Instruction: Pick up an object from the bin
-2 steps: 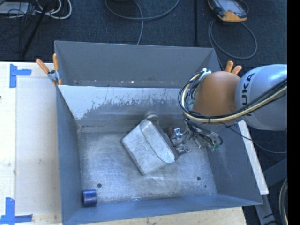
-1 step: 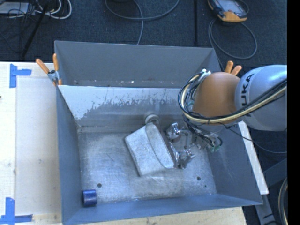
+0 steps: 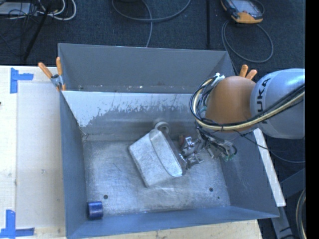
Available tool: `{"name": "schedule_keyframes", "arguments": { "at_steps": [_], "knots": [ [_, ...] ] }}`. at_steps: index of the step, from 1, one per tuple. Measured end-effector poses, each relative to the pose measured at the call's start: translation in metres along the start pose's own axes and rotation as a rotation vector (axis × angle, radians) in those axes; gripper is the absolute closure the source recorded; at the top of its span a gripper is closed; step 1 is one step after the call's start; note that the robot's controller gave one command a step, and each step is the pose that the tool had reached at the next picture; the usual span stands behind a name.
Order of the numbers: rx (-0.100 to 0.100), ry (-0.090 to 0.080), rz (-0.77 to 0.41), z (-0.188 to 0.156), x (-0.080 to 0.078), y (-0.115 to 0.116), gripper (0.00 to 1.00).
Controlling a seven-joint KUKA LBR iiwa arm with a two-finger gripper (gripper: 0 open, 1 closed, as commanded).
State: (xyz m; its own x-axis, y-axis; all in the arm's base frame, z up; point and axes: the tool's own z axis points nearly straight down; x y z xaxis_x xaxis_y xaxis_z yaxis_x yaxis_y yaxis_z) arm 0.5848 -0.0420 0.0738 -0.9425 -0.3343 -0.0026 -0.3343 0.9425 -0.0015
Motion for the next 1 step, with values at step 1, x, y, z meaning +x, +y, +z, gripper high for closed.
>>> {"name": "schedule_keyframes", "arguments": {
  "at_steps": [1],
  "knots": [
    [0.001, -0.008, -0.126, -0.1390, -0.0492, 0.0284, 1.00]
  ]
}}
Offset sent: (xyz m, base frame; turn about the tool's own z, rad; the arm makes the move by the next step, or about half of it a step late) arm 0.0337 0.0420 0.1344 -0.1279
